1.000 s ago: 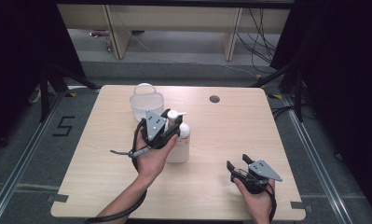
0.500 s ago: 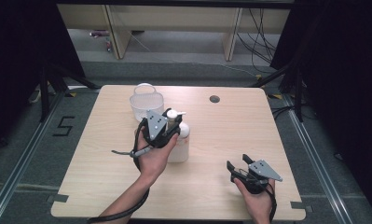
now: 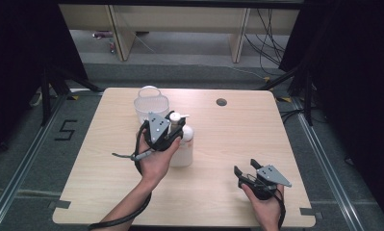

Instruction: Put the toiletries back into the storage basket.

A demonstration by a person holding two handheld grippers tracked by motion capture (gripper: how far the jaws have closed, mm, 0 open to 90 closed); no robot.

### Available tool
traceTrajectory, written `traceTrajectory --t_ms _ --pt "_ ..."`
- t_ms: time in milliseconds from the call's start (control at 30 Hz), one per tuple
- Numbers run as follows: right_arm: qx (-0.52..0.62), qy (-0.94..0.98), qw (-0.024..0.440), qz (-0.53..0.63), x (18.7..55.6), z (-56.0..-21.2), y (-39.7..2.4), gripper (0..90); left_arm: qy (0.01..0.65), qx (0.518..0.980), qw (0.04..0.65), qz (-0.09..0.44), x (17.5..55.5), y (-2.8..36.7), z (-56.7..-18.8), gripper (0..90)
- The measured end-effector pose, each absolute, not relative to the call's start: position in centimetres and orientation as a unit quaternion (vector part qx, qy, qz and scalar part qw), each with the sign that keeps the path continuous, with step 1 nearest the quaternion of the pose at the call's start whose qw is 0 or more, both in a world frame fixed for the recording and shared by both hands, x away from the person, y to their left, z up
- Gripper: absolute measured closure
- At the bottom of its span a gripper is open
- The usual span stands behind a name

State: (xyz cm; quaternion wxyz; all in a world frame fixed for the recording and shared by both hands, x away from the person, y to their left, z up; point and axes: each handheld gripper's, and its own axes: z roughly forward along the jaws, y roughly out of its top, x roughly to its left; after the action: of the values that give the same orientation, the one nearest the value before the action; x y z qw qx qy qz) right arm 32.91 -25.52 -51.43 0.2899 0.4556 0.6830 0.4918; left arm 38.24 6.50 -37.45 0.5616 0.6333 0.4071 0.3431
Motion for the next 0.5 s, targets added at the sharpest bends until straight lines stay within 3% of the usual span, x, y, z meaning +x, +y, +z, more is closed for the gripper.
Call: traceTrajectory --t_ms 500 --pt "0.463 0.677 0.285 0.496 32.8 -51.4 -25.3 28.8 0.401 0.625 0.566 0.357 38.6 7.9 -36.3 58.9"
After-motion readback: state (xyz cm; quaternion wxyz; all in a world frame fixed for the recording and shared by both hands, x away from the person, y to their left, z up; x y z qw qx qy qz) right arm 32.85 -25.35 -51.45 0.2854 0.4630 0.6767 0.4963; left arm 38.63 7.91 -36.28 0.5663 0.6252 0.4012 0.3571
